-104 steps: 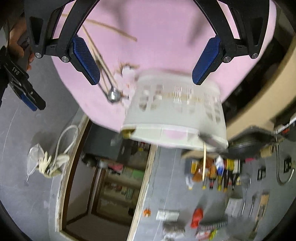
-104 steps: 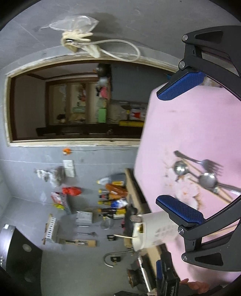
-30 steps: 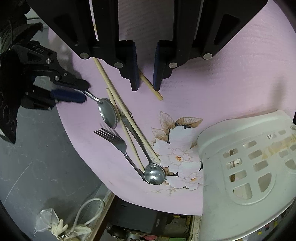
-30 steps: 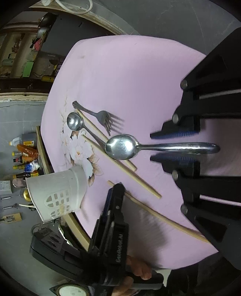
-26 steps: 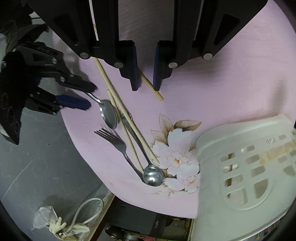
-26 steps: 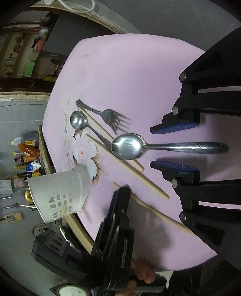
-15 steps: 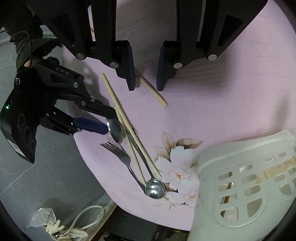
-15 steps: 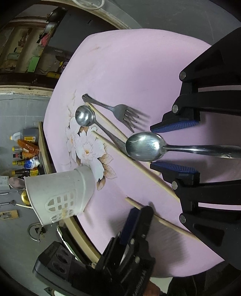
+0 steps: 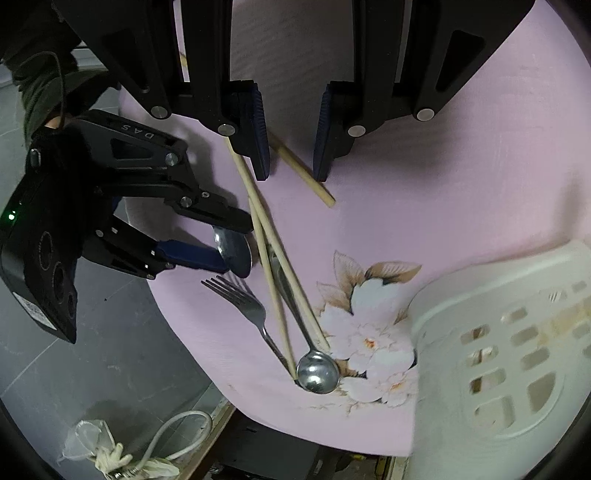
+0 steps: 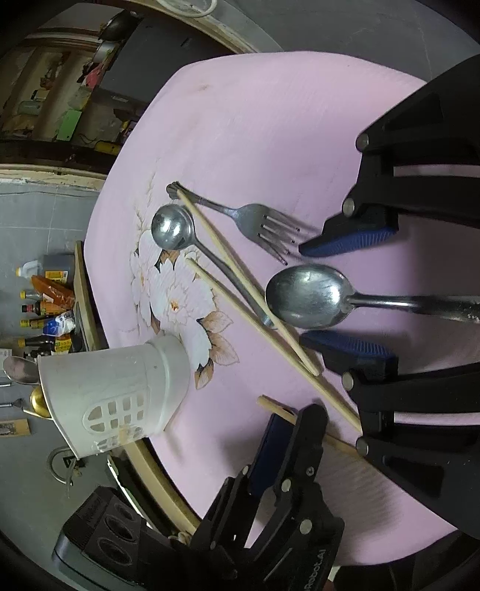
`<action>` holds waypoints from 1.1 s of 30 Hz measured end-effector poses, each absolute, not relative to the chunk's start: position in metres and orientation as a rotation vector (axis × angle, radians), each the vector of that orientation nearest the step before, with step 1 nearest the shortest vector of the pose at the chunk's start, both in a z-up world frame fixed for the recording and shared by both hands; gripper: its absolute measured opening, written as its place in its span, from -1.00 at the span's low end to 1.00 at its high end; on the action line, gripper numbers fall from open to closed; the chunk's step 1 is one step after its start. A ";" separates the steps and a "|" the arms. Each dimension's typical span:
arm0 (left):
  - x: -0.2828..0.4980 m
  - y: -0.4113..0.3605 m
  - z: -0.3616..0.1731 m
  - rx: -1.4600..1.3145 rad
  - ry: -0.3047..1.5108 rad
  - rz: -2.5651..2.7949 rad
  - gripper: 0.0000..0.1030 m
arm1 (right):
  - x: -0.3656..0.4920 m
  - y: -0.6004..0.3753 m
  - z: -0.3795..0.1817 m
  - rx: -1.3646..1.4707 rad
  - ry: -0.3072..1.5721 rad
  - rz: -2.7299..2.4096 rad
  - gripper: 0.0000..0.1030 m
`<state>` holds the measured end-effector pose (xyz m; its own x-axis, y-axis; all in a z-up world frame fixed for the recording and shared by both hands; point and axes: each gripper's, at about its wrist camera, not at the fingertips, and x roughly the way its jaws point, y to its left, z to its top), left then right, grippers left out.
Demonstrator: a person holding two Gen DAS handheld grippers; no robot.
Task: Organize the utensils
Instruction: 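Lift the steel spoon with the right gripper while the left gripper carries the chopstick over the caddy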
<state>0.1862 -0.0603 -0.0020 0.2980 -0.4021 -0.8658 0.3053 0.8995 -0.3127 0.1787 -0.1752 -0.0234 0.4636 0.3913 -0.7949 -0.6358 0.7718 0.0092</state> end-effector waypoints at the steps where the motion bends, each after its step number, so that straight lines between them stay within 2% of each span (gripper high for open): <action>1: 0.185 -0.062 -0.002 -0.079 1.171 -0.472 -0.61 | 0.178 -0.177 -0.023 -0.313 0.886 0.645 -0.37; 13: 0.193 -0.071 -0.001 -0.003 1.176 -0.484 -0.64 | 0.177 -0.177 -0.025 -0.300 0.883 0.633 -0.31; 14: 0.193 -0.073 -0.001 -0.002 1.173 -0.474 -0.66 | 0.177 -0.177 -0.025 -0.295 0.879 0.629 -0.38; 19: 0.186 -0.068 -0.001 -0.079 1.116 -0.457 -0.82 | 0.168 -0.179 -0.021 -0.295 0.830 0.613 -0.39; 21: 0.186 -0.056 -0.002 -0.151 1.113 -0.470 -0.97 | 0.163 -0.182 -0.016 -0.284 0.797 0.609 -0.39; 22: 0.184 -0.053 -0.001 -0.162 1.104 -0.467 -0.96 | 0.161 -0.184 -0.014 -0.275 0.782 0.608 -0.39; 26: 0.171 -0.037 0.012 -0.213 1.020 -0.471 -0.96 | 0.148 -0.190 0.001 -0.231 0.692 0.598 -0.39; 33: 0.144 -0.021 0.048 -0.252 0.769 -0.474 -0.96 | 0.127 -0.188 0.025 -0.193 0.518 0.573 -0.39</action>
<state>0.1436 -0.0206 0.0480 0.6209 -0.4974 -0.6059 0.3172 0.8662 -0.3860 0.1274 -0.1883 0.0245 0.7173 0.4667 -0.5174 -0.5617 0.8267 -0.0330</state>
